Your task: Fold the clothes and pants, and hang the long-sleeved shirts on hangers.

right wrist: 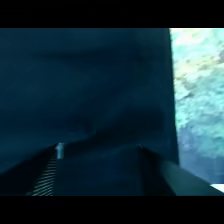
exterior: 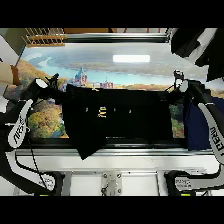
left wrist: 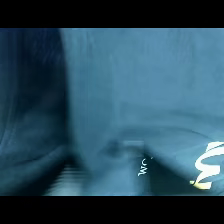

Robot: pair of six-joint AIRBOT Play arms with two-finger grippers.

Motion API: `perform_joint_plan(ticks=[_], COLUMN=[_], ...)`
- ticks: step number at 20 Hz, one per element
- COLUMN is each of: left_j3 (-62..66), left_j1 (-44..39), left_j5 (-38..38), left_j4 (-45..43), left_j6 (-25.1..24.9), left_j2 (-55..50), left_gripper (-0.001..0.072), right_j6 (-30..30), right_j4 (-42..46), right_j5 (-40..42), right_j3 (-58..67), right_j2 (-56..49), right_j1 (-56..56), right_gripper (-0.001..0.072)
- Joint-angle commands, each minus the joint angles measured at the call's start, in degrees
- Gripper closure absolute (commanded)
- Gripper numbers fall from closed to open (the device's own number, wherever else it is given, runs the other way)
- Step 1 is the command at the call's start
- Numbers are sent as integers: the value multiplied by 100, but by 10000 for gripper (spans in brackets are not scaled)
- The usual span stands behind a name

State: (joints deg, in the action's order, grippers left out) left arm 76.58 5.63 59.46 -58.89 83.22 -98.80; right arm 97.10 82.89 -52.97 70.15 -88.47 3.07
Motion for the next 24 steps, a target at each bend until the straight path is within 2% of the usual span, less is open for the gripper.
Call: perform_joint_plan(ticks=[1,4,6,9,12,17,18,19,20,24], left_j3=[-87,-247,-850,-2114,-3101,-3853,-3891,-3888,-3886,-3886], left_j1=[138,476,660,691,466,-111,-201,-273,-341,-446], left_j5=[-28,55,48,55,31,-341,-358,-354,-358,-385], left_j4=[42,-4,-9,31,48,46,46,48,50,48], left_j6=[33,28,11,11,11,15,15,15,15,15], left_j2=[295,1023,1668,2509,3119,3681,3713,3718,3718,3713], left_gripper=[151,151,151,151,151,151,151,151,151,151], right_j6=[0,-120,-284,-35,463,514,511,509,507,516], right_j4=[-426,356,562,361,-511,-2061,-2229,-2328,-2363,-2363], right_j5=[-66,-627,-1047,-1325,-1329,-426,-168,138,382,1128], right_j3=[-72,-116,-492,-1709,-3178,-4699,-4817,-4898,-4929,-4933], right_j2=[227,994,1604,2459,3077,3318,3318,3320,3318,3265], right_j1=[0,22,238,863,1668,2365,2334,2275,2197,1773], right_gripper=[191,190,190,189,188,191,235,319,368,366])
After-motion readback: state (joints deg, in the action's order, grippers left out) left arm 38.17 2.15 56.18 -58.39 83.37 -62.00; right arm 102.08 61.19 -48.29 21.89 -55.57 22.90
